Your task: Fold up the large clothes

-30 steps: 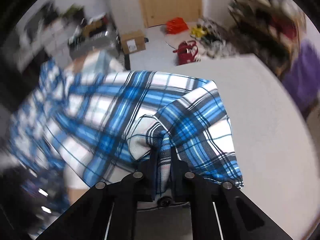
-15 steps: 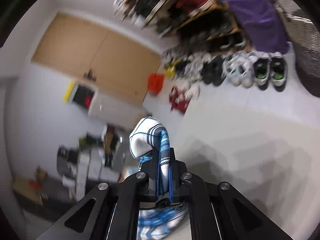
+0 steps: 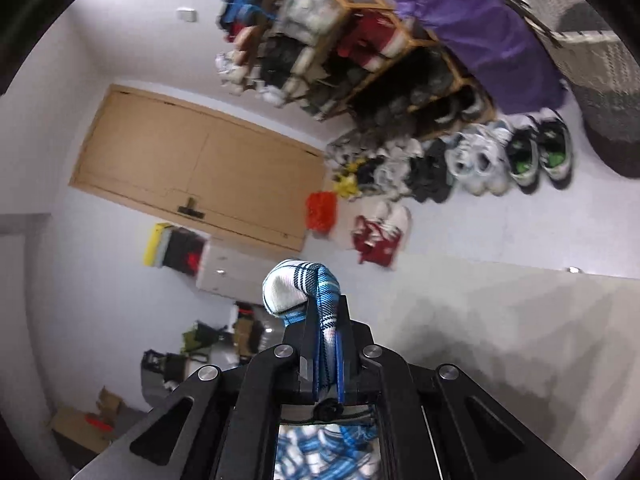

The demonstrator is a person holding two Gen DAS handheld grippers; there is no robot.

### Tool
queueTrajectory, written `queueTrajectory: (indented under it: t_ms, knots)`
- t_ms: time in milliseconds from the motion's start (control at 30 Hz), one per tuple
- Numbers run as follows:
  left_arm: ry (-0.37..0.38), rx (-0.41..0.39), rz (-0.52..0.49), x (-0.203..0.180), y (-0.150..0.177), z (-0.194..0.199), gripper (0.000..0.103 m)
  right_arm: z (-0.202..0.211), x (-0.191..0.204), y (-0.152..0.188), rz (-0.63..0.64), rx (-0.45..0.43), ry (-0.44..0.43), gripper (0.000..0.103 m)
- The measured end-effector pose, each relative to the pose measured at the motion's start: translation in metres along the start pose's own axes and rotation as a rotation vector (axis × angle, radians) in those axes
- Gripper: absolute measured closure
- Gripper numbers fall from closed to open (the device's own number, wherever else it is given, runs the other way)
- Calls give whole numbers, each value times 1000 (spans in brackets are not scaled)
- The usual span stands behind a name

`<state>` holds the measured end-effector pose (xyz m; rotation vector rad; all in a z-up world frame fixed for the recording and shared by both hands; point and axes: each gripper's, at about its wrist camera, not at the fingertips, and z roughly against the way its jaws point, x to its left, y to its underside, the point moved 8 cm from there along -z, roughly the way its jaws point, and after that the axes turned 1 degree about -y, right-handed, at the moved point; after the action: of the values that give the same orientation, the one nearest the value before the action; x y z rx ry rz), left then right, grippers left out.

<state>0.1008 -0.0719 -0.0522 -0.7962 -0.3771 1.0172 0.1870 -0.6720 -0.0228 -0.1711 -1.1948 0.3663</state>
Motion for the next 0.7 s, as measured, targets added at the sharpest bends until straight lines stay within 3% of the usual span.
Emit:
queueTrajectory:
  t_ms: [67, 233, 433, 567, 700]
  knots:
    - [-35, 8, 93, 16, 19, 8, 53, 1, 23, 5, 49, 0, -20, 98]
    - [-50, 63, 256, 33, 55, 13, 52, -15, 83, 44, 169, 33, -17, 98]
    - [-38, 42, 343, 47, 67, 33, 52, -39, 197, 136, 325, 131, -107, 98]
    - [4, 8, 394, 63, 74, 52, 52, -70, 279, 245, 438, 243, -165, 98]
    - [15, -19, 448, 83, 79, 73, 52, -114, 322, 366, 505, 378, -194, 98]
